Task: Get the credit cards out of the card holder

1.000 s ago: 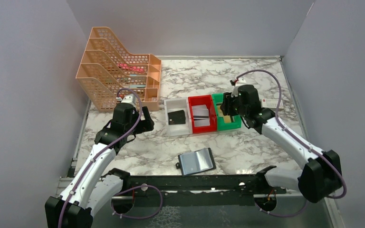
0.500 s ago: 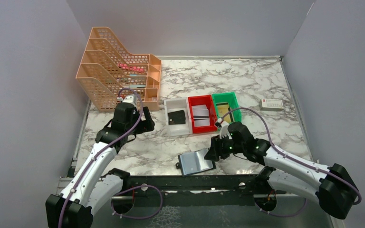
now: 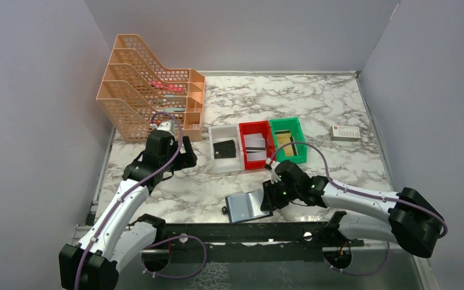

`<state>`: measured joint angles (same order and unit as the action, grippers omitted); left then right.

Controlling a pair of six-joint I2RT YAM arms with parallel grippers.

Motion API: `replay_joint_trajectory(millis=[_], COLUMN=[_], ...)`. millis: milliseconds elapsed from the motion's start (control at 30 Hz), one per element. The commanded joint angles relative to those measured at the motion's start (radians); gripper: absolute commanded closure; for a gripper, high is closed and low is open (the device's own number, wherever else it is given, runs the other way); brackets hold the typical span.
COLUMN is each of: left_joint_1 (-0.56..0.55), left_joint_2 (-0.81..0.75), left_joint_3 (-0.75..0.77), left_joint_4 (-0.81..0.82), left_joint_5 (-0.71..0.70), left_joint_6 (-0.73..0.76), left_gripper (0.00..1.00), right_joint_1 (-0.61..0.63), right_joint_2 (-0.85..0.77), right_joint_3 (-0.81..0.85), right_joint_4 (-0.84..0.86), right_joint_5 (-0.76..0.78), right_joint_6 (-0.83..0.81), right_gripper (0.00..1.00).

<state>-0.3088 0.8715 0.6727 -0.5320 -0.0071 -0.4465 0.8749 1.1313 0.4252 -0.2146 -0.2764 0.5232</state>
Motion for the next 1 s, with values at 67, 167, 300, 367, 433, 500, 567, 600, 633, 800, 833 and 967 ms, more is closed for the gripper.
replay_joint_trajectory(millis=[67, 167, 300, 367, 433, 500, 567, 600, 633, 800, 833, 967], left_joint_1=[0.004, 0.004, 0.004, 0.004, 0.004, 0.004, 0.004, 0.004, 0.004, 0.004, 0.004, 0.004], left_joint_2=[0.002, 0.0, -0.002, -0.003, -0.004, -0.005, -0.007, -0.008, -0.009, -0.01, -0.01, -0.008], left_joint_3=[-0.009, -0.009, -0.008, -0.007, -0.006, -0.007, -0.007, -0.007, -0.007, -0.006, -0.008, -0.008], left_joint_4=[0.027, 0.026, 0.026, 0.026, 0.027, 0.027, 0.026, 0.027, 0.026, 0.026, 0.027, 0.027], left_joint_5=[0.025, 0.026, 0.028, 0.032, 0.033, 0.033, 0.034, 0.033, 0.033, 0.032, 0.031, 0.029], left_joint_6=[0.002, 0.003, 0.005, 0.006, 0.008, 0.01, 0.009, 0.009, 0.009, 0.01, 0.009, 0.009], left_gripper=[0.08, 0.08, 0.08, 0.08, 0.08, 0.08, 0.08, 0.08, 0.08, 0.08, 0.08, 0.08], right_joint_1=[0.041, 0.041, 0.041, 0.041, 0.041, 0.041, 0.045, 0.055, 0.074, 0.227, 0.262, 0.343], right_joint_2=[0.0, -0.077, -0.183, -0.214, -0.222, -0.207, -0.173, -0.148, -0.119, 0.093, 0.127, 0.209], right_joint_3=[0.048, 0.053, 0.056, 0.059, 0.07, 0.086, 0.107, 0.121, 0.136, 0.237, 0.258, 0.306], right_joint_4=[0.005, -0.019, -0.073, -0.095, -0.115, -0.121, -0.119, -0.118, -0.122, -0.161, -0.169, -0.161], right_joint_5=[0.069, 0.124, 0.212, 0.243, 0.252, 0.223, 0.191, 0.187, 0.197, 0.367, 0.415, 0.525], right_joint_6=[0.002, 0.019, 0.038, 0.046, 0.053, 0.043, 0.031, 0.024, 0.018, 0.051, 0.072, 0.14], right_gripper=[0.87, 0.99, 0.96, 0.79, 0.6, 0.52, 0.51, 0.51, 0.51, 0.49, 0.48, 0.42])
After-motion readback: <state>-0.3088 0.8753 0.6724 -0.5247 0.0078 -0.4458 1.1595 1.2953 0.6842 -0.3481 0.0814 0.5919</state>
